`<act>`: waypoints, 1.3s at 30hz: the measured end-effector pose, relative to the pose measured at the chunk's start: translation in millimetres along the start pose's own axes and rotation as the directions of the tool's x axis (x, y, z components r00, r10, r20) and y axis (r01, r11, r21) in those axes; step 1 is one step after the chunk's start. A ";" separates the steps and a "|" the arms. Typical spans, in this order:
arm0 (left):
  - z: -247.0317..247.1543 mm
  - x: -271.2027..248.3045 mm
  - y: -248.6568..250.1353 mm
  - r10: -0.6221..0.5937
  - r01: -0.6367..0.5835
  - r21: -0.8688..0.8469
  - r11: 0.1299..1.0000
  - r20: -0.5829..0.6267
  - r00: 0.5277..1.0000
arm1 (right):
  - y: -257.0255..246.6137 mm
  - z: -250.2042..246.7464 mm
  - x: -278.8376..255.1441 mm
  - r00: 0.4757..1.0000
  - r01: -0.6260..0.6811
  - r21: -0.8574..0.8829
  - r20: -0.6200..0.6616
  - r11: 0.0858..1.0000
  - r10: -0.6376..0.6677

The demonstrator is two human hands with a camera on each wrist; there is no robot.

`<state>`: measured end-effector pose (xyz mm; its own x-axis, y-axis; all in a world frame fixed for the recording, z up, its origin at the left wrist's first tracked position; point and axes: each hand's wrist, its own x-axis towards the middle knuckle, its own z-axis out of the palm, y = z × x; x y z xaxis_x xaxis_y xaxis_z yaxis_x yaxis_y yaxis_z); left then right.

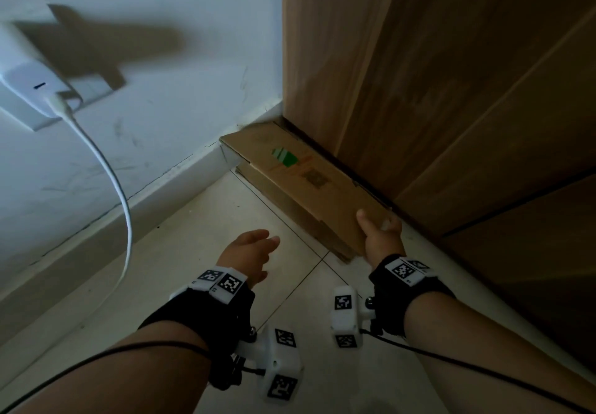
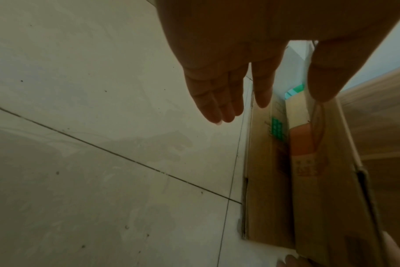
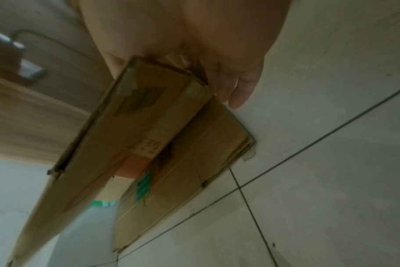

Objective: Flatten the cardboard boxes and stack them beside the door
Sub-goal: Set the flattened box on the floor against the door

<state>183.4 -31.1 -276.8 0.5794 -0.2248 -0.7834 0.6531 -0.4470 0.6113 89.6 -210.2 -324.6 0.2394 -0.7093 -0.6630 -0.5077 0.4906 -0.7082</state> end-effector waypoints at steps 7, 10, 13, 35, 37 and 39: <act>3.6 -9.5 4.8 0.021 -0.021 0.002 1.000 0.022 1.000 | -14.4 -11.7 -12.9 0.994 -0.103 0.250 0.065 0.963 0.090; 4.0 -10.5 4.3 0.018 -0.018 0.009 1.000 0.023 1.000 | -11.5 -15.5 -16.3 0.995 -0.059 0.363 0.093 0.930 0.027; 3.7 -10.2 3.6 0.019 -0.019 0.023 1.000 0.019 1.000 | -13.7 -14.5 -16.2 0.994 -0.023 0.334 0.105 0.942 -0.013; -2.4 8.1 -10.7 -0.001 0.001 0.154 0.988 -0.001 1.000 | 17.6 12.8 3.6 0.984 0.154 -0.542 0.005 0.826 -0.180; -3.1 10.2 -11.7 -0.004 0.006 0.156 0.988 -0.011 1.000 | 18.1 10.6 3.2 0.981 0.163 -0.541 0.002 0.825 -0.193; -1.8 10.8 -12.6 -0.009 0.010 0.150 0.989 -0.010 1.000 | 24.1 11.2 -2.2 0.979 0.185 -0.598 0.042 0.780 -0.200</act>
<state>182.3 -26.3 -292.7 0.5783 -0.2125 -0.7877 0.5783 -0.5742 0.5795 86.2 -191.1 -343.0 0.3702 -0.7714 -0.5176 -0.8466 -0.0508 -0.5298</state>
